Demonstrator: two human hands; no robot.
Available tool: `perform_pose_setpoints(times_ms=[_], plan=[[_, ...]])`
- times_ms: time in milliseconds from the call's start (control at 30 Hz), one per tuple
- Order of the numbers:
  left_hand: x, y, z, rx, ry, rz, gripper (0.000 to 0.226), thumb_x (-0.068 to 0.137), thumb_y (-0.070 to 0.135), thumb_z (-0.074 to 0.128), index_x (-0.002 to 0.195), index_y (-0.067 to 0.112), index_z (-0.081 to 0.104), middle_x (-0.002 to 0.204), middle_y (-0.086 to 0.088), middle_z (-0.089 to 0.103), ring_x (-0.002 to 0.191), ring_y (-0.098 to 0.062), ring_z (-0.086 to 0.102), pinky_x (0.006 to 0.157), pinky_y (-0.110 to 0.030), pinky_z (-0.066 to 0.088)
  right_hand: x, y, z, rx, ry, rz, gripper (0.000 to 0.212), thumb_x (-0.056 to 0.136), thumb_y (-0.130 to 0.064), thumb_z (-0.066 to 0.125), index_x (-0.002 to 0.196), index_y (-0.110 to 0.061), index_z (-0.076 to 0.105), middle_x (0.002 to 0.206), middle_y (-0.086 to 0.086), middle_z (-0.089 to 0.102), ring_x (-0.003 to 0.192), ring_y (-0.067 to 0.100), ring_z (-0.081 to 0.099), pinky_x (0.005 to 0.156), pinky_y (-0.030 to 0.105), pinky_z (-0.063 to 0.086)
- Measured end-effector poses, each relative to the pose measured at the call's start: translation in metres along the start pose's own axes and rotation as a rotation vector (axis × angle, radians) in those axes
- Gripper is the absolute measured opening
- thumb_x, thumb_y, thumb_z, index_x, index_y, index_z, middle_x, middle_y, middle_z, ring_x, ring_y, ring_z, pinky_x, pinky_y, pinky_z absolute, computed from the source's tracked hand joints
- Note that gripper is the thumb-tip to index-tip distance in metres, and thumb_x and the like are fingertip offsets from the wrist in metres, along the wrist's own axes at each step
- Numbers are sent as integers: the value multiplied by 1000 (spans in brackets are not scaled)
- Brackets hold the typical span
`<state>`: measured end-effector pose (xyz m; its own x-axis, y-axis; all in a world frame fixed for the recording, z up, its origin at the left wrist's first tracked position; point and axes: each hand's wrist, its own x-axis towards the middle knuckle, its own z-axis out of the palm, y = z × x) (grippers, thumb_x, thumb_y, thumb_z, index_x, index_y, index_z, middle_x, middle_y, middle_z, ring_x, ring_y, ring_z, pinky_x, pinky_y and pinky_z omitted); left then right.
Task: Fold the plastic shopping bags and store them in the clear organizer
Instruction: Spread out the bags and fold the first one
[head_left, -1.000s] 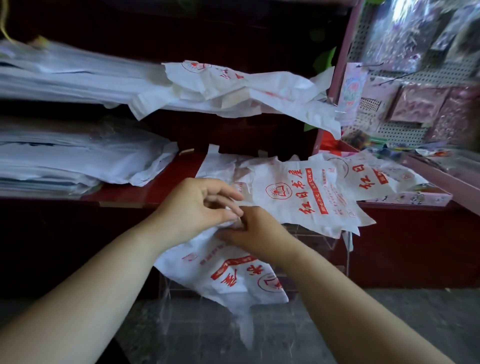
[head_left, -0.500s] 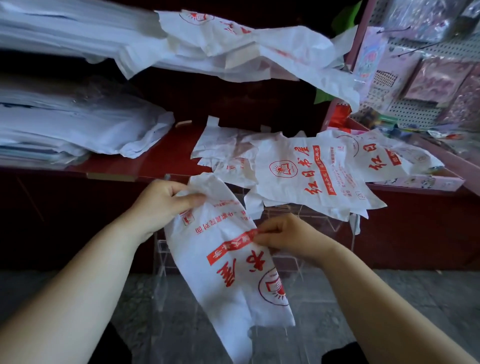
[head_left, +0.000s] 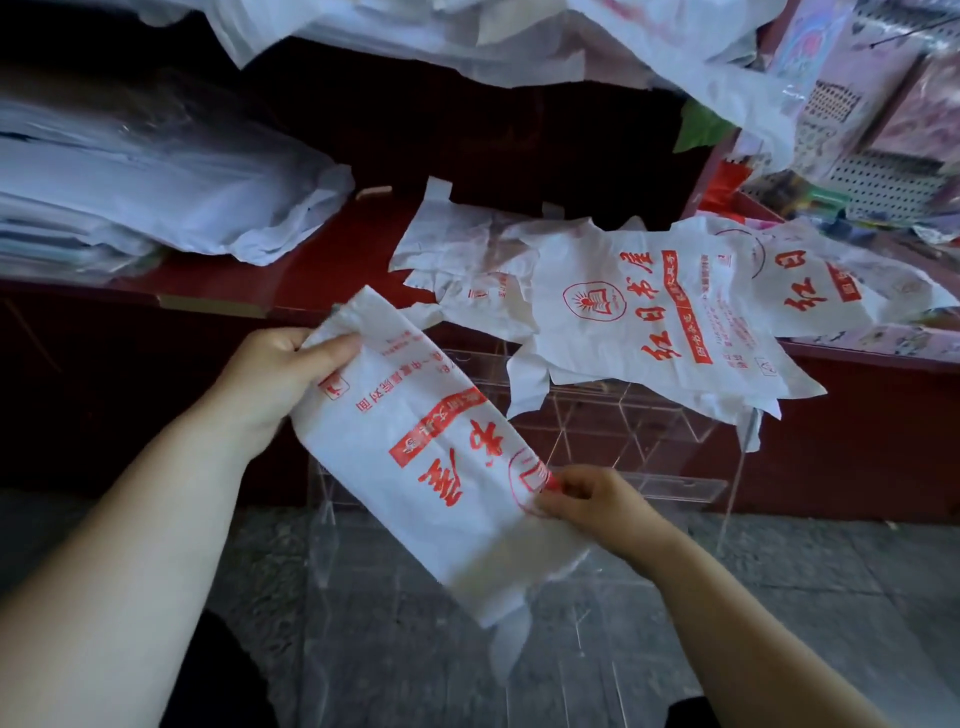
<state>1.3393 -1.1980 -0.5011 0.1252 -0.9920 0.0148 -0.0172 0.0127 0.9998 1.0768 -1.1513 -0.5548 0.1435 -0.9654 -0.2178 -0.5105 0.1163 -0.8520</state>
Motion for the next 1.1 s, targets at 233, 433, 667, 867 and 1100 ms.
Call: perform_pose_setpoints(times_ms=[233, 433, 667, 867, 1100], plan=[[4, -7, -10, -41, -10, -114, 16, 89, 12, 54, 74, 11, 61, 51, 7, 66, 46, -3, 62, 44, -14, 49, 4, -1, -42, 311, 189, 50, 24, 84, 5, 55, 65, -8, 59, 46, -3, 58, 41, 4, 52, 43, 16, 45], [2, -13, -6, 1, -144, -194, 11, 86, 11, 56, 80, 16, 63, 58, 8, 69, 52, -5, 66, 46, -19, 53, 14, -14, -59, 529, 222, 26, 20, 91, -6, 47, 74, -6, 57, 62, 5, 60, 50, 11, 57, 44, 20, 47], [9, -19, -6, -254, -128, -276, 37, 91, 11, 49, 62, 14, 73, 62, 2, 71, 55, -7, 67, 47, -18, 53, 18, 0, -45, 827, 51, 53, 27, 90, -36, 46, 88, -10, 53, 73, 6, 70, 60, 19, 65, 49, 37, 56], [12, -21, 3, -316, -178, -282, 48, 91, 15, 46, 51, 17, 71, 59, 2, 68, 54, -4, 65, 50, -13, 51, 18, 18, -19, 513, -106, 28, 58, 60, -26, 69, 114, -13, 52, 106, 0, 68, 87, 9, 66, 74, 27, 53], [6, -18, 13, -48, -62, -71, 18, 88, 7, 54, 72, 11, 61, 49, 8, 65, 47, 1, 61, 44, -11, 47, 10, 11, 22, -12, -99, -111, 40, 75, -14, 73, 101, -28, 46, 97, -13, 57, 83, -3, 55, 72, 6, 44]])
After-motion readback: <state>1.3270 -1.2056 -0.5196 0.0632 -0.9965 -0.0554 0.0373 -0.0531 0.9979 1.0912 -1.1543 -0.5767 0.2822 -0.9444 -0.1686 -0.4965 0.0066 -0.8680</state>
